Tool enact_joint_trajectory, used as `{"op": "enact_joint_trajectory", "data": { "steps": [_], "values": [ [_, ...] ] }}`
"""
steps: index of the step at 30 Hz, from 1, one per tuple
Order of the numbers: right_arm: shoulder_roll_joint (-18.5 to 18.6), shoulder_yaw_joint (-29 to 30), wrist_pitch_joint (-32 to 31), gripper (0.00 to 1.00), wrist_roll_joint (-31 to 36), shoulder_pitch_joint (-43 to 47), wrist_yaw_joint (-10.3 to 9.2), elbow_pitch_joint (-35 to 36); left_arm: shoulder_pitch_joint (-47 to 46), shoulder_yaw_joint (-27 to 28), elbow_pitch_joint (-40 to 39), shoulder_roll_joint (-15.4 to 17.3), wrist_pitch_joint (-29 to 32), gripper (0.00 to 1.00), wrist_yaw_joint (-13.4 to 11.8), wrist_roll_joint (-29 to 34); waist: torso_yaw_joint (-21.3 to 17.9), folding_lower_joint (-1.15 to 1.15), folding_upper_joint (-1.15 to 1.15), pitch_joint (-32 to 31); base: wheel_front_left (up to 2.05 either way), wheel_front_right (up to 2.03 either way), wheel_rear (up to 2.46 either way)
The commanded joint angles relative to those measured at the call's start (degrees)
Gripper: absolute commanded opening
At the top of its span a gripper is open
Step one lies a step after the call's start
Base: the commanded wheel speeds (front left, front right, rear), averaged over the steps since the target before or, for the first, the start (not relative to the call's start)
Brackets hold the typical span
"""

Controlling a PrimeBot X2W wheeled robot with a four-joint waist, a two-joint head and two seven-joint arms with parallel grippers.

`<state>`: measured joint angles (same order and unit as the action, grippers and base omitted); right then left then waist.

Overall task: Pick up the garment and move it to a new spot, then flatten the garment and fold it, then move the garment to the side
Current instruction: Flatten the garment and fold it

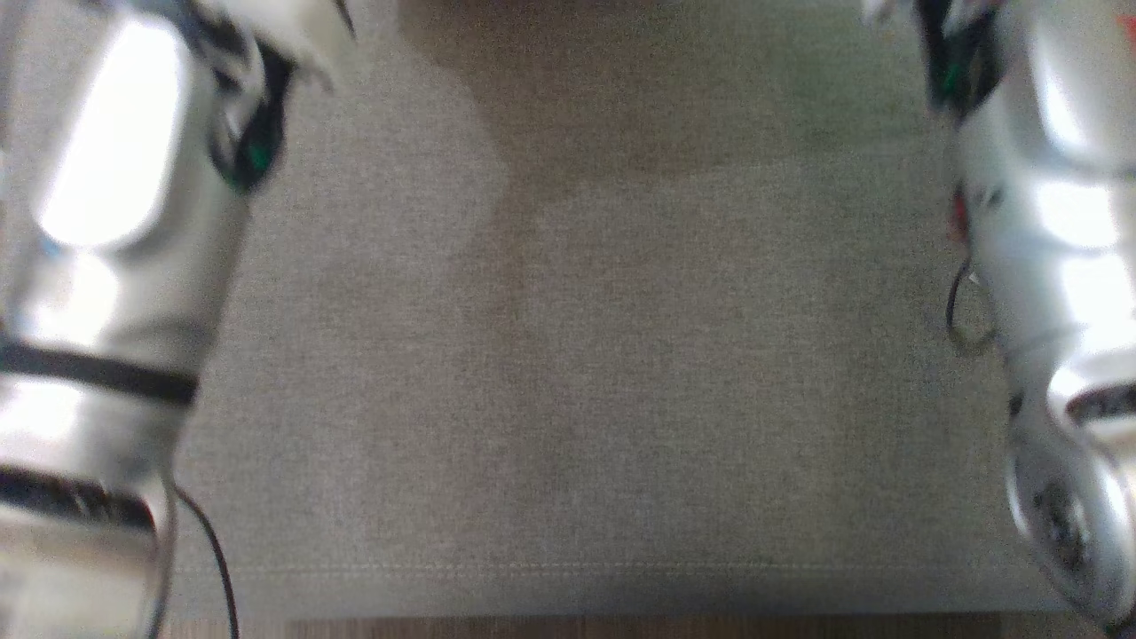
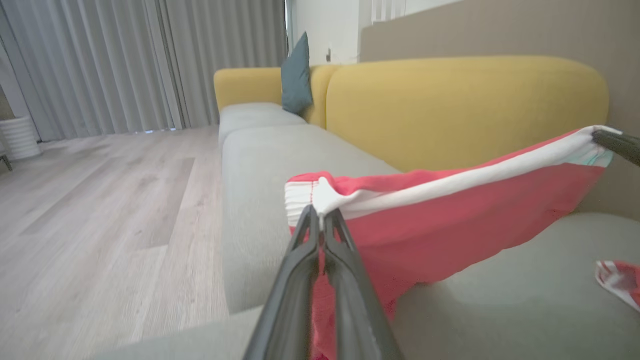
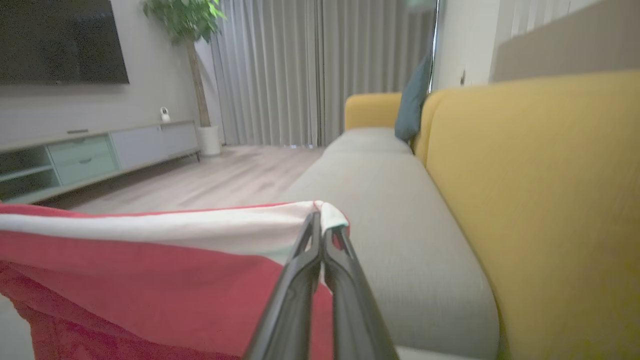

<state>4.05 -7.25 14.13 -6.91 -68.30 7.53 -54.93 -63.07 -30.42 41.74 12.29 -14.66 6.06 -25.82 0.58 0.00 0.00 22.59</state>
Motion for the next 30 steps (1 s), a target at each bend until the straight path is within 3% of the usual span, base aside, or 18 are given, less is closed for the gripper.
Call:
{"op": "enact_joint_trajectory", "data": {
  "steps": [1, 9, 13, 23, 30],
  "values": [
    [-1.2, -1.4, 0.3, 0.0, -0.4, 0.8, -0.04, 0.7, 0.9, 1.2, -2.5, 1.9, -0.3, 0.0, 0.2, 1.1, 0.4, 0.0, 0.0, -1.5, 0.0, 0.0, 0.0],
    [0.7, -9.4, -3.2, 0.0, -5.2, 12.1, -0.04, -3.8, 18.2, -2.0, -5.5, 2.0, -0.3, 0.0, 1.1, 3.8, 1.2, 0.0, 0.0, -7.9, 0.0, 0.0, 0.0],
    [3.8, -15.2, -7.3, 0.0, -9.3, 18.1, -0.04, -3.0, 25.9, -4.2, -5.8, 2.5, -0.3, 0.0, 1.3, 4.0, 1.5, 0.0, 0.0, -11.4, 0.0, 0.0, 0.0],
    [15.0, -28.3, -18.3, 0.0, -20.1, 28.7, -0.04, 7.9, 35.1, -10.9, -7.3, 3.4, -0.3, 0.0, 1.4, 3.7, 1.4, 0.0, 0.0, -16.6, 0.0, 0.0, 0.0],
    [23.9, -32.7, -26.0, 0.0, -26.4, 33.1, -0.04, 18.2, 38.3, -13.2, -10.6, 3.7, 0.9, 0.0, 1.1, 4.0, 0.8, 0.0, 0.0, -19.1, 0.0, 0.0, 0.0]
  ]
}}
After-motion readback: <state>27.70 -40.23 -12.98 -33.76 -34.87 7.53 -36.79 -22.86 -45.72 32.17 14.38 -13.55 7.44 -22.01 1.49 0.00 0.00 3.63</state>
